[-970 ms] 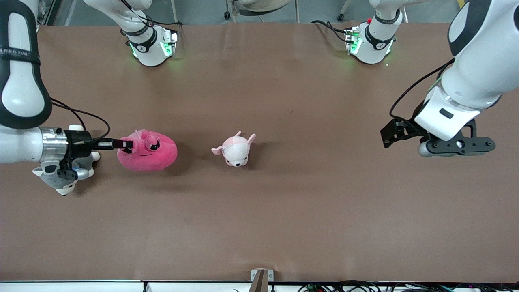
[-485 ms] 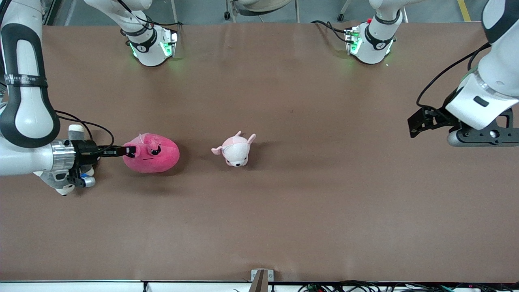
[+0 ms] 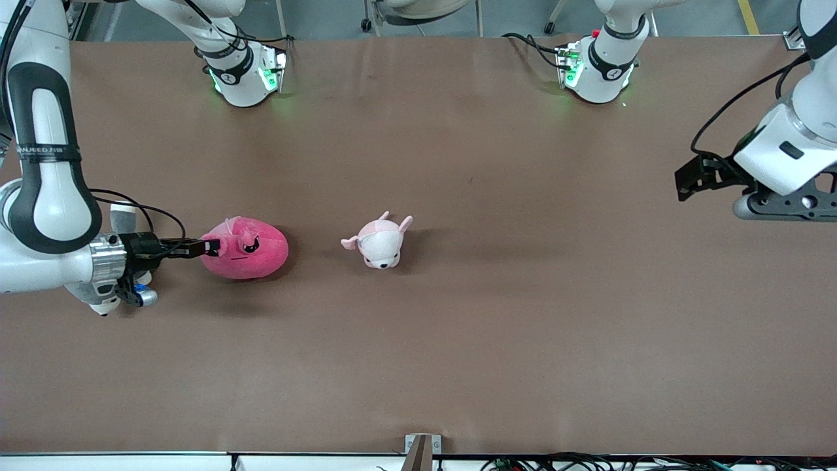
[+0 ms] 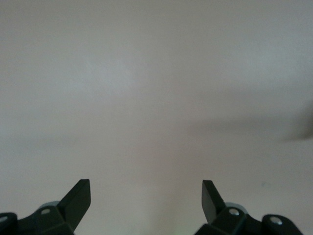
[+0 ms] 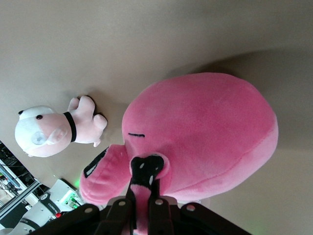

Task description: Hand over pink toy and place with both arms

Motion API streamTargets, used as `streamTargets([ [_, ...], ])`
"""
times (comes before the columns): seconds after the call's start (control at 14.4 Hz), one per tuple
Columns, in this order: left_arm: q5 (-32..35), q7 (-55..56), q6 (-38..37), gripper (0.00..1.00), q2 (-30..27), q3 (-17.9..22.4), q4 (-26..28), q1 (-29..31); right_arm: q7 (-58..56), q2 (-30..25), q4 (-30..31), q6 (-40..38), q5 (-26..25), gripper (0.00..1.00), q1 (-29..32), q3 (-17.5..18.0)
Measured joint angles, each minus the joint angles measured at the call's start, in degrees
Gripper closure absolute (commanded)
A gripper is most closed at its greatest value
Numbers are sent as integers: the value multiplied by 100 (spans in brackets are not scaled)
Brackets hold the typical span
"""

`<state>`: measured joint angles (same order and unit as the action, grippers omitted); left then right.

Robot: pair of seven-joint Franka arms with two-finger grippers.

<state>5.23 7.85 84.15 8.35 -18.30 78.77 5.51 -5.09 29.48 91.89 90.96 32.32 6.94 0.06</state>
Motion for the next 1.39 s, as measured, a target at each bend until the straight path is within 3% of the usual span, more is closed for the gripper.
streamTargets([
  [0.14, -212, -3, -4, 0, -447, 747, 537, -642, -1, 83, 0, 62, -2, 92, 0, 2],
  [0.21, -241, -3, 20, 0, -691, 1010, 832, -885, -7, 132, 0, 83, -2, 75, 1, 1],
  [0.28, -252, -3, 86, 0, -935, 1178, 1131, -1046, -15, 169, -2, 101, -2, 33, 4, 0],
  [0.35, -257, -3, 195, 0, -1182, 1270, 1443, -1142, -15, 193, -8, 129, -2, 0, 5, 0],
  [0.55, -260, -3, 587, 0, -1747, 1304, 2214, -1196, -12, 203, -127, 167, -6, 0, 81, -9],
  [0.9, -260, -3, 749, 0, -1882, 1347, 2363, -1192, -15, -70, -729, 100, -494, 0, 290, 2],
  [1.39, -260, -105, 811, 0, -1841, 1352, 2137, -1187, 340, -1436, -938, 35, -2235, 0, 12, 134],
])
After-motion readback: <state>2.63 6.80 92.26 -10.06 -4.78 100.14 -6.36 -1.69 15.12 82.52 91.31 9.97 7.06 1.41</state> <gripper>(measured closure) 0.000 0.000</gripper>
